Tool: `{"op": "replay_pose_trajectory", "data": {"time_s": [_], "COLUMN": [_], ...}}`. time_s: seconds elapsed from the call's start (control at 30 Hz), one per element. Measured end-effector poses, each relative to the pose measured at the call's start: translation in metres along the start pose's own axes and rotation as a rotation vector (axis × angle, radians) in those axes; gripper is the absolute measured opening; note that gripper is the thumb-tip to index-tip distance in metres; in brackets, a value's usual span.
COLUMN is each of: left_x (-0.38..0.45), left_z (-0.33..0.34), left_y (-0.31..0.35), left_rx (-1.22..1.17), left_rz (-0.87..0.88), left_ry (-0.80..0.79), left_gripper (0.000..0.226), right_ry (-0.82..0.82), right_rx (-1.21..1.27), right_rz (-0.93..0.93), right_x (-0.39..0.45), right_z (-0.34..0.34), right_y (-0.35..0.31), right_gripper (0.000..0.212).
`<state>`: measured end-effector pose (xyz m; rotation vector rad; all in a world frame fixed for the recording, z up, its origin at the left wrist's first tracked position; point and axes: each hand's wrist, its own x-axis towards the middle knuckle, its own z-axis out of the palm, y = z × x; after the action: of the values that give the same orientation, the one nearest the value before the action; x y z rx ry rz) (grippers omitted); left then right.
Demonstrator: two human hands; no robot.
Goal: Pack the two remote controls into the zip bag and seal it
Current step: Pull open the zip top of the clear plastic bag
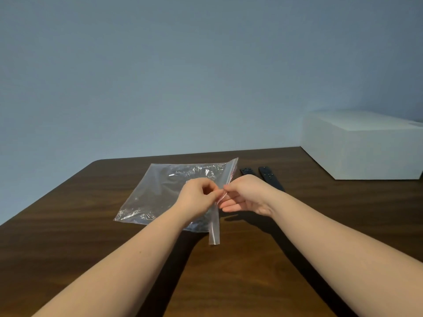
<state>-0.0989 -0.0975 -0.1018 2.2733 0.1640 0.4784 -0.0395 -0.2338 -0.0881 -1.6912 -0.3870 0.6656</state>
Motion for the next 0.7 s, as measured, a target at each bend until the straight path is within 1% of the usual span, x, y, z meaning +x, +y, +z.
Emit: {"op": "replay_pose_trajectory", "data": {"time_s": [0.1, 0.2, 0.33, 0.5, 0.6, 0.7], "left_x": [0.000, -0.001, -0.003, -0.006, -0.008, -0.011], "left_z": [0.001, 0.000, -0.001, -0.008, -0.012, -0.013], "left_y": [0.000, 0.001, 0.005, 0.013, 0.017, 0.018], "left_rx": [-0.003, -0.007, -0.087, -0.213, -0.292, -0.317], "left_rz": [0.000, -0.010, -0.024, -0.070, -0.104, -0.108], "left_ry": [0.018, 0.016, -0.011, -0.080, -0.129, -0.130], "left_gripper": [0.007, 0.009, 0.008, 0.012, 0.017, 0.014], "right_ry": [-0.045, -0.004, 0.044, 0.116, 0.141, 0.127], "right_rx": [0.005, -0.029, -0.124, -0.211, -0.211, -0.130], "right_rz": [-0.009, -0.058, -0.144, -0.226, -0.258, -0.283], "right_x": [-0.002, -0.001, 0.000, -0.004, -0.006, -0.008], "right_z": [-0.005, -0.010, -0.013, -0.012, -0.010, -0.006], "right_y": [-0.001, 0.001, 0.003, 0.002, 0.003, 0.007], "right_gripper": [0.019, 0.011, 0.015, 0.019, 0.019, 0.019]}}
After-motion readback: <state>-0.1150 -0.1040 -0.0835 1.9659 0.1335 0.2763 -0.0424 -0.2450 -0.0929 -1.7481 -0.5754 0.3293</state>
